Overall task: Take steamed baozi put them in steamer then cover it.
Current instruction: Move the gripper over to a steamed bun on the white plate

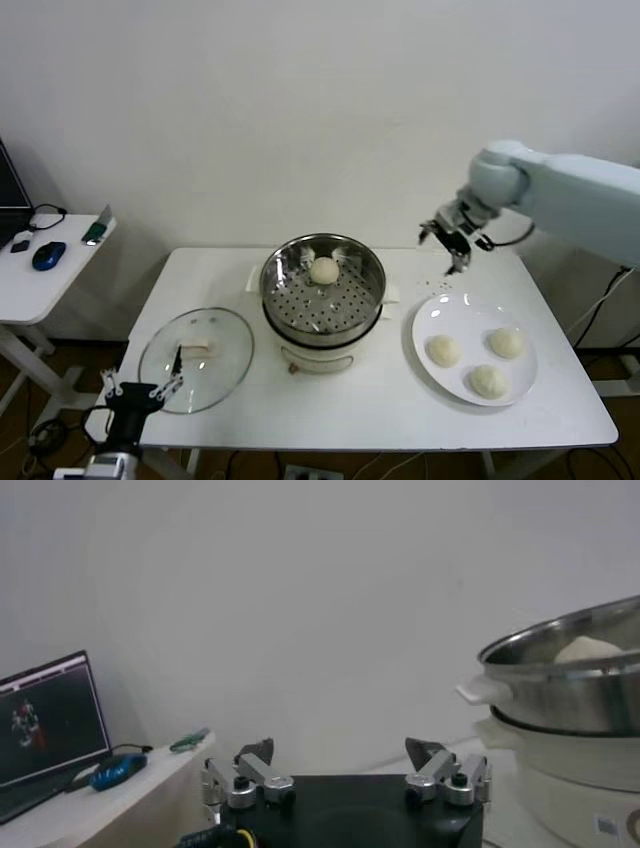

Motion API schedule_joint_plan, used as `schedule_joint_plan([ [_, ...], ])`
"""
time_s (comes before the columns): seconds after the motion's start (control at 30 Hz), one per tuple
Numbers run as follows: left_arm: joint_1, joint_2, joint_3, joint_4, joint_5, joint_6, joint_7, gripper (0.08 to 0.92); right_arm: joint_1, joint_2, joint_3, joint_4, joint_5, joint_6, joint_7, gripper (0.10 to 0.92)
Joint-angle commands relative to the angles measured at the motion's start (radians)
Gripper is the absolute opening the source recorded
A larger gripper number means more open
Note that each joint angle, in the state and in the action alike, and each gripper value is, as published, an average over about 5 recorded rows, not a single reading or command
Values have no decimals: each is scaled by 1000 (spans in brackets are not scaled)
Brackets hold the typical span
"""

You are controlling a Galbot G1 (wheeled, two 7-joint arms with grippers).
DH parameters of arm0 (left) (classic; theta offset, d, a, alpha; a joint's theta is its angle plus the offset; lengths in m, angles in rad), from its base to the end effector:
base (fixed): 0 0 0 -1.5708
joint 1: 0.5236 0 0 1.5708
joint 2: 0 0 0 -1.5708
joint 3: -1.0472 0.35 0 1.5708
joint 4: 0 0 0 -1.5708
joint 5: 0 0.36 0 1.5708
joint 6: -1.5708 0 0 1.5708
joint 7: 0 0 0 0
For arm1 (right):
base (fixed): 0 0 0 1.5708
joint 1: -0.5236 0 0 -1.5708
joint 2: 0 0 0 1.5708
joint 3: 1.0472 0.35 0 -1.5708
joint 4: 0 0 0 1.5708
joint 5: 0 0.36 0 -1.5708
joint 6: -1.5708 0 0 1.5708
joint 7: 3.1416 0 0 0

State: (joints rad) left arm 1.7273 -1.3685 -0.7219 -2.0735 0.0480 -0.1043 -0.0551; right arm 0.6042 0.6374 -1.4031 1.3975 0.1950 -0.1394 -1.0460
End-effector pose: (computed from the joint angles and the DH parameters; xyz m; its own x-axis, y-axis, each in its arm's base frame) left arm 0.1396 0.0963 -0.3193 -0.9954 -0.0912 0.0304 -0.0765 0.9428 0.3245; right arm 0.5206 -0.1334 -0.0819 -0.2111 -0.1133 0.9709 -0.9373 -0.2583 -0.2339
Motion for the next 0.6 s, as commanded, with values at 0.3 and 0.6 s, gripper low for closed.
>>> schedule_joint_plan([
  [0.3, 5, -4, 0, 0, 11, 5, -3, 823, -533, -131, 374, -66, -36, -156, 29, 823],
  [0.6, 7, -5, -7, 11, 11, 3, -3, 823, -552, -15, 385, -148, -28, -153, 31, 823],
])
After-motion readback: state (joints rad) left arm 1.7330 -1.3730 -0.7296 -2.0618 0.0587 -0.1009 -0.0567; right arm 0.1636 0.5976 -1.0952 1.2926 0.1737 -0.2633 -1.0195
